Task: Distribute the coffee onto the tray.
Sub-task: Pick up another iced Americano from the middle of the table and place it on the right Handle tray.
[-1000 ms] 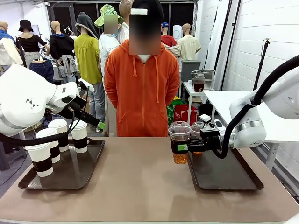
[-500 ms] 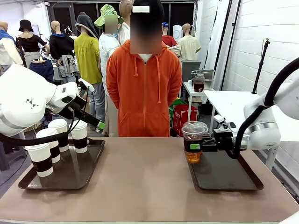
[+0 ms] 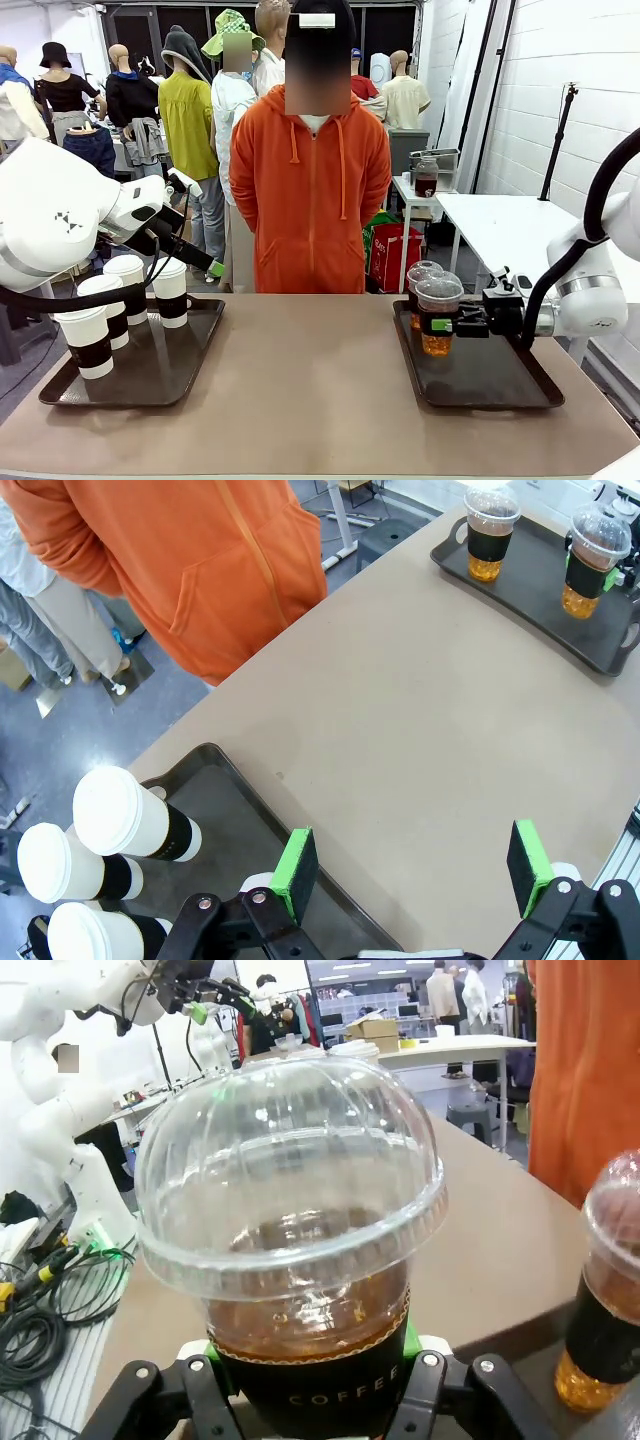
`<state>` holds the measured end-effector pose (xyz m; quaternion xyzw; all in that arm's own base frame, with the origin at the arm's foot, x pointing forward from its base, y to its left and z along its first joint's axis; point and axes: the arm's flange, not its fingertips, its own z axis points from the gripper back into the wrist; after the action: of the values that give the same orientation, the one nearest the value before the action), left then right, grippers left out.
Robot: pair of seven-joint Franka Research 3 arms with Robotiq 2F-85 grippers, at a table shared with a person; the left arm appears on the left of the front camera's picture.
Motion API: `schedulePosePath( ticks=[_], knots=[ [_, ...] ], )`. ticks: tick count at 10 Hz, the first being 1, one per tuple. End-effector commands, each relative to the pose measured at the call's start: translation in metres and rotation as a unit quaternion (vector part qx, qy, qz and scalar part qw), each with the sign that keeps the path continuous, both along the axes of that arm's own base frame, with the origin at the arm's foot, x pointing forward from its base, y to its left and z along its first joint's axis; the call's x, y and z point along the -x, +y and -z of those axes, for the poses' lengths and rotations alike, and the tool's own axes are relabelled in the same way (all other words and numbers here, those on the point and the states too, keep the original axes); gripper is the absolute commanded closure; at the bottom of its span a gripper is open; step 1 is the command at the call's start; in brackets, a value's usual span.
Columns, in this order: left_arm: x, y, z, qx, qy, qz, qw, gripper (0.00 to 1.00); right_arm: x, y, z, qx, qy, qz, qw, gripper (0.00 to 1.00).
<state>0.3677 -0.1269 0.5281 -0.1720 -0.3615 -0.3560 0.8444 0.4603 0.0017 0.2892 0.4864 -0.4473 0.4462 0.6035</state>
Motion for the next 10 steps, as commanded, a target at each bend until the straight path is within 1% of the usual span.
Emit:
schedulePosePath(
  ticks=[1, 2, 3, 6, 10],
  knots=[
    [0.0, 0.001, 0.0, 0.003, 0.002, 0.002, 1.0, 0.0, -0.009, -0.003, 0.007, -0.017, -0.01, -0.012, 1.0, 0.35],
    [0.0, 0.001, 0.0, 0.003, 0.002, 0.002, 1.0, 0.0, -0.009, -0.004, 0.014, -0.013, -0.021, -0.004, 1.0, 0.35],
    [0.0, 0.001, 0.0, 0.003, 0.002, 0.002, 1.0, 0.0, -0.01, -0.006, 0.018, -0.022, -0.023, 0.008, 0.999, 0.35],
    [0.0, 0.001, 0.0, 0.003, 0.002, 0.002, 1.0, 0.0, -0.014, -0.005, 0.032, -0.025, -0.016, 0.016, 0.999, 0.35],
    [0.0, 0.001, 0.0, 0.003, 0.002, 0.002, 1.0, 0.0, -0.018, -0.004, 0.045, -0.026, -0.018, 0.029, 0.999, 0.35]
  ],
)
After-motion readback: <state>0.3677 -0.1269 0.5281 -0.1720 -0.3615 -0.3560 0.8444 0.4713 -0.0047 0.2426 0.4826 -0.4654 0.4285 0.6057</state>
